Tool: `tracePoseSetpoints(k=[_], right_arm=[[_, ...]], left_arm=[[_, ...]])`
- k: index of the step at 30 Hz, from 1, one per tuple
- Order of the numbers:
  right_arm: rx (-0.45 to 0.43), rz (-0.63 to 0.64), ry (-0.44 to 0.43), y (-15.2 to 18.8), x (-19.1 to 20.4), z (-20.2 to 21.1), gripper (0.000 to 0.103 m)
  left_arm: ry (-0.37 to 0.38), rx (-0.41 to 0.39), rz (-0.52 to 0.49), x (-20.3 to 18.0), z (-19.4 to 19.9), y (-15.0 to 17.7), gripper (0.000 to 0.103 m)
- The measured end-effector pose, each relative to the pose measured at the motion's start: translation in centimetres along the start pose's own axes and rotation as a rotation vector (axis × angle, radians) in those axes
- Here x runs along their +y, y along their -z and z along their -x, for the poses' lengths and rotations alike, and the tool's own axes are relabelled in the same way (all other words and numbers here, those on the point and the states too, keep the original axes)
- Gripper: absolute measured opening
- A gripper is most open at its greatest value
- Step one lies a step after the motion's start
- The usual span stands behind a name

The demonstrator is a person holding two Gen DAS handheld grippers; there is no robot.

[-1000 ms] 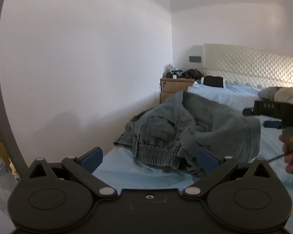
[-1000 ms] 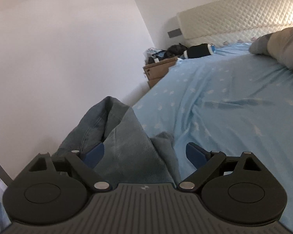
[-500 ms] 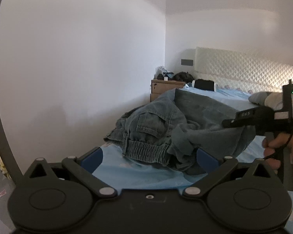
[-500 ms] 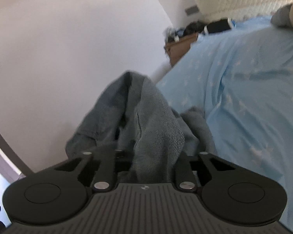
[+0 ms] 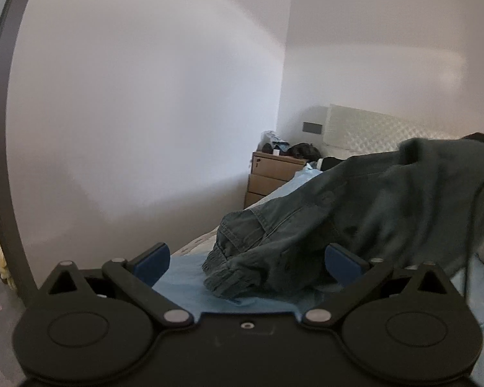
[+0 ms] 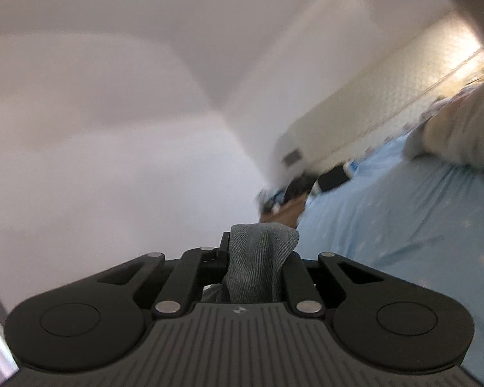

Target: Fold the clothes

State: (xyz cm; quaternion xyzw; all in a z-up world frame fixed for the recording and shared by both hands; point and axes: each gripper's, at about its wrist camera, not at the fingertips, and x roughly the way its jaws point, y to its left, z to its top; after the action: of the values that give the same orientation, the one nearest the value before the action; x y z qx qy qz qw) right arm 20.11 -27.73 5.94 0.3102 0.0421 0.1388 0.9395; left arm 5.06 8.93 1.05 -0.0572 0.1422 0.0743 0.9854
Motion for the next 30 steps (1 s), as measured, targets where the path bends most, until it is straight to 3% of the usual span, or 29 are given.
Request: tracePoseSetpoints(k=[2, 7, 12, 14, 19, 24, 29, 30], right_arm=[[-0.066, -0.031, 0.023, -1.8, -0.6, 2.1, 0.010], [-0.037, -0.014, 0.212, 0.7, -4.9, 3.0, 0.011], [0.106, 0.091, 0.465, 3.7, -7.3, 1.8, 0.013], [0.127, 0.090, 0.522, 3.9, -7.9, 1.7, 0.014], [0.118, 0.147, 0.553, 4.4, -6.2, 2.3, 0.023], [0.084, 0.173, 0.480, 4.7, -5.1, 2.9, 0.061], [0.086, 0.178, 0.457, 5.0, -4.2, 2.4, 0.077], [0.093, 0.186, 0.459, 5.0, -4.3, 1.2, 0.080]], left_arm=[[0.006, 0.009, -0.012, -0.4, -0.5, -0.1, 0.103], [0.023, 0.037, -0.039, -0.9, -2.5, -0.3, 0.103], [0.033, 0.090, -0.083, -1.6, -5.2, 0.5, 0.103], [0.026, 0.105, -0.114, -1.9, -6.7, 1.2, 0.102], [0.025, 0.153, -0.148, -2.1, -9.7, 2.3, 0.101], [0.017, 0.156, -0.167, -2.2, -12.2, 3.0, 0.101], [0.017, 0.197, -0.186, -1.6, -15.5, 3.8, 0.100], [0.023, 0.215, -0.199, -1.6, -16.2, 4.0, 0.096]])
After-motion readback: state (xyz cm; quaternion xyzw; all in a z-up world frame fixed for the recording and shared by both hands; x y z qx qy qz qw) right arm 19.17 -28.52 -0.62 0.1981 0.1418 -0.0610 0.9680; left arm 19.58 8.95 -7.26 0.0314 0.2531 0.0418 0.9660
